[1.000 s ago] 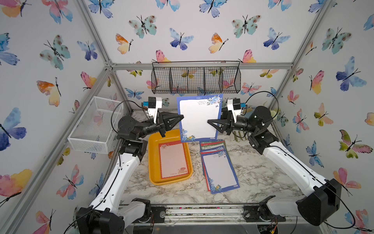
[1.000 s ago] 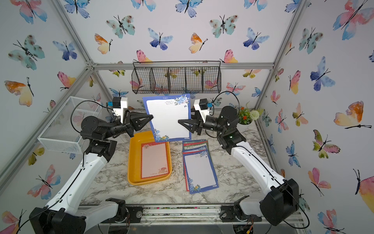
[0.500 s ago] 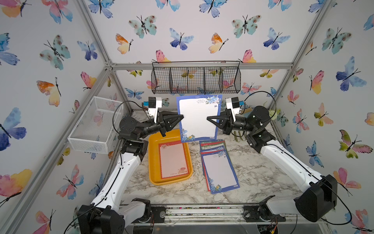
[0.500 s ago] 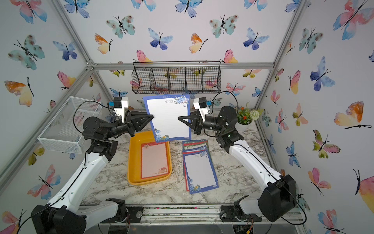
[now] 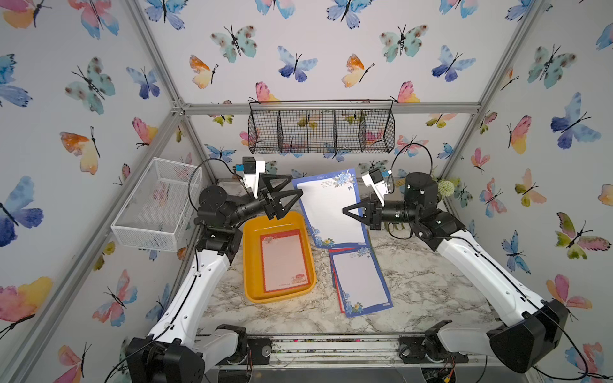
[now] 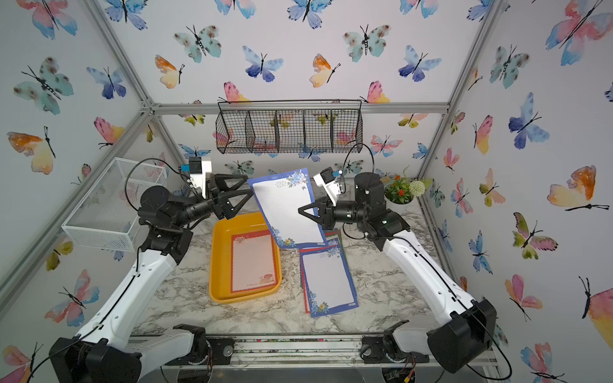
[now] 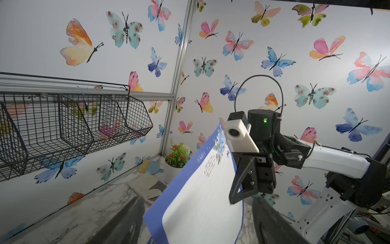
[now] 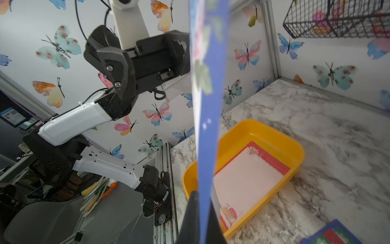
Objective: Take out the stationery paper from the storage box
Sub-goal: Place the stationery paper at the center of the board.
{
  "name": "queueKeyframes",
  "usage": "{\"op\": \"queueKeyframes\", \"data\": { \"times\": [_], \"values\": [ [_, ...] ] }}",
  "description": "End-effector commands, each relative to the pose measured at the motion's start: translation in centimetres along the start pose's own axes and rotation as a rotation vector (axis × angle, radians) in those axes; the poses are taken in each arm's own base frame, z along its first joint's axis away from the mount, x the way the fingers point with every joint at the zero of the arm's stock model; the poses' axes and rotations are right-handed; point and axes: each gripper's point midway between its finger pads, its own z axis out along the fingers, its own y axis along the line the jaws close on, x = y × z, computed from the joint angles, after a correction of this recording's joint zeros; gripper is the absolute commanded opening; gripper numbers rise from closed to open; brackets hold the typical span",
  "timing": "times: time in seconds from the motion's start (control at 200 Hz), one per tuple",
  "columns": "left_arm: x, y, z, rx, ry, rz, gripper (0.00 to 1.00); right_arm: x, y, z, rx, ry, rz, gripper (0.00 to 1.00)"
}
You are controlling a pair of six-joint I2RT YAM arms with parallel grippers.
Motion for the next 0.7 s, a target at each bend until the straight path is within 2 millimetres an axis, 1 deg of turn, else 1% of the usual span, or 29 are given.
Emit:
{"op": "queueKeyframes", "data": {
  "times": [0.0, 0.055, 0.16, 0.28, 0.355, 0.455, 0.521, 0.561, 0.696],
  "values": [
    [-1.8, -0.8, -0.4, -0.017, -0.037, 0.058, 0.83, 4.4, -1.6, -1.3, 0.133, 0.148, 0.162, 0.02],
    [-1.8, -0.7, -0.4, -0.024, -0.038, 0.059, 0.83, 6.1, -2.6, -1.4, 0.168, 0.199, 0.225, 0.02],
    [-1.8, -0.6, -0.4, -0.032, -0.039, 0.06, 0.83, 9.2, -3.7, -1.3, 0.188, 0.276, 0.327, 0.03],
    [-1.6, -0.3, -0.4, -0.044, -0.038, 0.057, 0.83, 12.5, -4.5, -1.2, 0.193, 0.333, 0.42, 0.02],
    [-1.5, 0.0, -0.4, -0.053, -0.037, 0.055, 0.83, 14.6, -4.7, -1.1, 0.166, 0.353, 0.484, 0.02],
    [-1.3, 0.1, -0.4, -0.056, -0.035, 0.052, 0.84, 17.3, -5.7, -1.4, 0.186, 0.374, 0.556, 0.02],
    [-1.3, 0.2, -0.3, -0.06, -0.036, 0.05, 0.84, 18.6, -6.7, -1.8, 0.193, 0.372, 0.609, 0.02],
    [-1.3, 0.2, -0.3, -0.059, -0.035, 0.049, 0.84, 19.0, -7.1, -1.9, 0.185, 0.36, 0.627, 0.02],
    [-1.2, 0.3, -0.3, -0.062, -0.034, 0.049, 0.84, 21.1, -8.9, -2.4, 0.193, 0.361, 0.716, 0.02]
  ]
}}
